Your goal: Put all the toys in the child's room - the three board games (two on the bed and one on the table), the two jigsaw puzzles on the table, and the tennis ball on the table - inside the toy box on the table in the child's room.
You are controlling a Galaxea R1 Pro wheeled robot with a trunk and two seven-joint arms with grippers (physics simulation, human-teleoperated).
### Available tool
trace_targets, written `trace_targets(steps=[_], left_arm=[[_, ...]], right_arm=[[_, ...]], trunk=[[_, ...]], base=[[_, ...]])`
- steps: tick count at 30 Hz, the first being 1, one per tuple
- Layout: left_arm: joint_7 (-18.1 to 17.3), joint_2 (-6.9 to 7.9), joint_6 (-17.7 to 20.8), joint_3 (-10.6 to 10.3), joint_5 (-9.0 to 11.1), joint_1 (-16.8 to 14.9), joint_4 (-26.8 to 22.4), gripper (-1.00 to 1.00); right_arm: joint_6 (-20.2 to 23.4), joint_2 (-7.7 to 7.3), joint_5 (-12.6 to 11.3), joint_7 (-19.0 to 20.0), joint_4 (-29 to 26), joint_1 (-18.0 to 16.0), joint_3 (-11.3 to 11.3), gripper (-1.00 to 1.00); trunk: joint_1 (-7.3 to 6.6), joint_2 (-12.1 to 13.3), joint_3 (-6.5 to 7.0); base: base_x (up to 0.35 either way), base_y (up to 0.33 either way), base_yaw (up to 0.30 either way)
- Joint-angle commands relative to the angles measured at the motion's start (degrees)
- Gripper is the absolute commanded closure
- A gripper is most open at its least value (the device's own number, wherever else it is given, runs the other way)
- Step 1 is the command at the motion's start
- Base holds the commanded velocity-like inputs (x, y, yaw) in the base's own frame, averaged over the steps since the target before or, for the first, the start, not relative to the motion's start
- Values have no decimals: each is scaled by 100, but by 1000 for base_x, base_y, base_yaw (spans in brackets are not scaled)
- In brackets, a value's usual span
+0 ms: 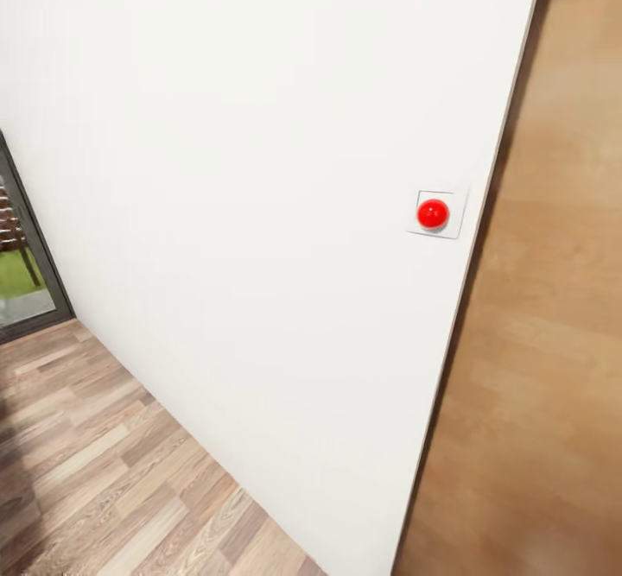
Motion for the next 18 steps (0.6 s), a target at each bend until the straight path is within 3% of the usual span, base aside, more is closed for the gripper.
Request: trace_targets(steps=[1,7,18], left_arm=[[-1,-1,-25,-8,1,-2,1,-100],[-1,-1,-288,-56,-6,-2,1,-100],[-1,-2,-393,-71,-8,-2,1,-100]], right_arm=[[1,0,-5,5,-2,-1,1,-100],[1,-5,-5,5,-3,-1,0,-100],[1,-11,7,5,-2,0,0,-100]], trunk=[[-22,38,13],[-154,278,121],[-395,719,319]], base=[[0,0,278],[0,0,278],[0,0,278]])
